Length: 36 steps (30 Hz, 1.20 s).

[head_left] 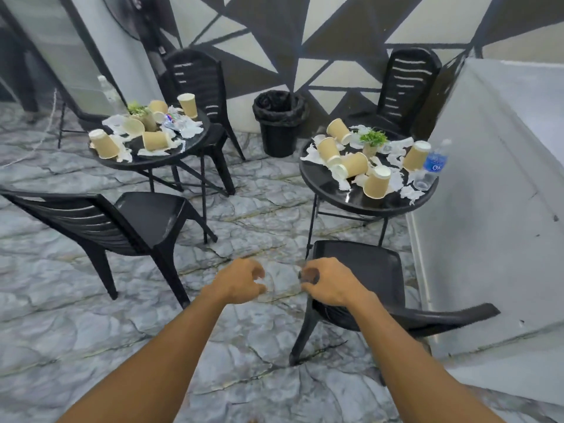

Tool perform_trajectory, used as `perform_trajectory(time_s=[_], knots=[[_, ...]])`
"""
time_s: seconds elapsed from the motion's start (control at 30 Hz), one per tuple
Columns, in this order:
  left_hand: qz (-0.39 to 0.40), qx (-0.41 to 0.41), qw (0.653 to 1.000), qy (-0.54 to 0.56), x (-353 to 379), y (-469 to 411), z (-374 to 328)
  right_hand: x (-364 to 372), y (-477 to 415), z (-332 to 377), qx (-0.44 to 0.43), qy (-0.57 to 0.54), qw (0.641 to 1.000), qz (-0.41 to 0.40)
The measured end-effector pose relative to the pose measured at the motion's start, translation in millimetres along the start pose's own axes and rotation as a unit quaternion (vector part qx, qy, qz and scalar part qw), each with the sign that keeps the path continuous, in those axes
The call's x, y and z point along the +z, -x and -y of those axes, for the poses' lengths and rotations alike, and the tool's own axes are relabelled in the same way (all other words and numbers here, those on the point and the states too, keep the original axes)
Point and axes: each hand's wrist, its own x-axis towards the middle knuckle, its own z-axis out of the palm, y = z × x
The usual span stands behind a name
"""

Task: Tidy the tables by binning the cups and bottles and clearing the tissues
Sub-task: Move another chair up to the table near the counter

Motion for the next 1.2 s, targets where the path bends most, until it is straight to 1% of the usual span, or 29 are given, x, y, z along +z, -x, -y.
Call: perform_trajectory(time_s=[0.1, 0.17, 0.3, 0.47, 0.63, 0.73, 0.87, 0.93, 1.03, 1.2], knots=[[0.028, -0.021, 0.999, -0.027, -26.0, -0.2, 45.9, 16.9, -32.7, 41.9, 0.015, 0.066, 0.996, 0.061], [0.027, -0.027, 0.999, -0.029, -40.8, -2.0, 67.9, 23.6, -50.2, 63.1, 0.022, 0.075, 0.994, 0.080], [0.023, -0.030, 0.999, -0.019, -65.3, -18.4, 96.8, 31.0, -83.8, 90.4, 0.031, 0.076, 0.993, 0.083], [0.023, -0.025, 0.999, -0.018, -86.0, -58.8, 115.8, 24.4, -136.5, 98.9, 0.050, 0.079, 0.991, 0.091], [0.034, -0.002, 0.999, -0.032, -122.8, -124.2, 121.9, 3.3, -208.3, 90.1, 0.062, 0.050, 0.994, 0.068], [0.037, -0.012, 0.999, -0.033, -155.3, -176.7, 129.4, -16.7, -263.1, 82.0, 0.073, 0.025, 0.996, 0.049], [0.046, -0.015, 0.998, -0.037, -202.1, -235.6, 133.3, -46.5, -324.8, 83.1, 0.090, 0.003, 0.994, 0.068], [0.040, -0.008, 0.999, -0.037, -221.1, -266.5, 135.7, -62.7, -357.6, 84.9, 0.090, 0.002, 0.994, 0.060], [0.049, -0.011, 0.998, -0.022, -246.1, -309.2, 140.4, -87.1, -403.9, 90.6, 0.094, 0.000, 0.994, 0.060], [0.067, 0.008, 0.998, -0.012, -286.6, -394.7, 153.1, -125.0, -483.4, 92.0, 0.113, -0.016, 0.992, 0.049]])
